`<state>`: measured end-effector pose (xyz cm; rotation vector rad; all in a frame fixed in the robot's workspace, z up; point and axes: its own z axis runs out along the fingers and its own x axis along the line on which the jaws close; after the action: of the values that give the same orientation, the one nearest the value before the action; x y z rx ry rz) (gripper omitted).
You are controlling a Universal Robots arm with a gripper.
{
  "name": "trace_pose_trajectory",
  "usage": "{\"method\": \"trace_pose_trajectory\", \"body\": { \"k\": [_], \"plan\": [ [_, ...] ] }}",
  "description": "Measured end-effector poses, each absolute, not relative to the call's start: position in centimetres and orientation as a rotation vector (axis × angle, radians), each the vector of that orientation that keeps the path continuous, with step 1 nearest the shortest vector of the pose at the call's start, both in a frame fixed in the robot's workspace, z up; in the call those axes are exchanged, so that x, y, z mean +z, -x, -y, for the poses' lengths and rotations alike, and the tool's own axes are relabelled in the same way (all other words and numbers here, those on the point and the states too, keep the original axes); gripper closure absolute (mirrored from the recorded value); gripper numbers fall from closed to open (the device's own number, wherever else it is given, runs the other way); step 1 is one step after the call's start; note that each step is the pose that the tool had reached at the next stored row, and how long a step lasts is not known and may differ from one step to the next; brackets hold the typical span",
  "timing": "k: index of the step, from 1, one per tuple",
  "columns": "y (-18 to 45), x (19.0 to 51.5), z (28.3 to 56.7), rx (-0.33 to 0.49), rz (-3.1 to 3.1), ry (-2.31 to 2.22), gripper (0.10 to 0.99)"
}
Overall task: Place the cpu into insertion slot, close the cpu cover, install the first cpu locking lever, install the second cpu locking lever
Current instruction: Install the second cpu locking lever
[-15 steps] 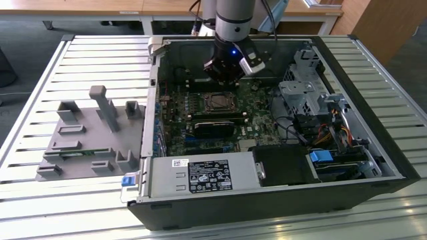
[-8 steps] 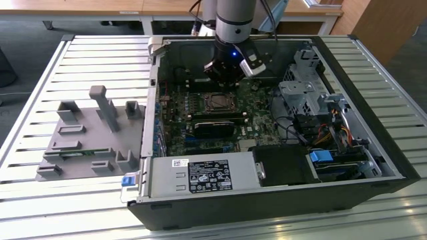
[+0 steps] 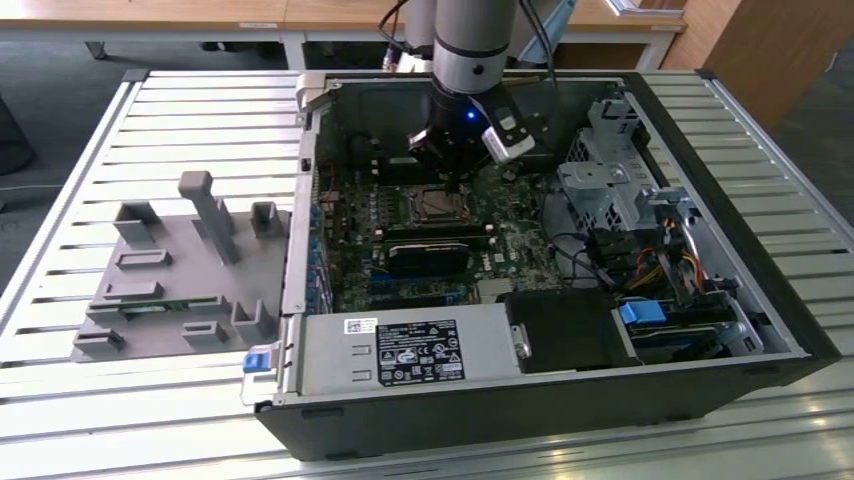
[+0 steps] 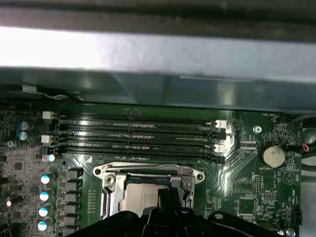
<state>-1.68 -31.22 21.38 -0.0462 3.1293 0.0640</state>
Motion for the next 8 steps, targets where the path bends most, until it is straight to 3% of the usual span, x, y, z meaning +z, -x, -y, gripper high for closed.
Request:
{"method": "trace_pose_trajectory", "body": {
  "k": [8],
  "plan": [
    [1.7,22.5,31.3,0.064,-3.129,0.046,0.980]
  ]
}}
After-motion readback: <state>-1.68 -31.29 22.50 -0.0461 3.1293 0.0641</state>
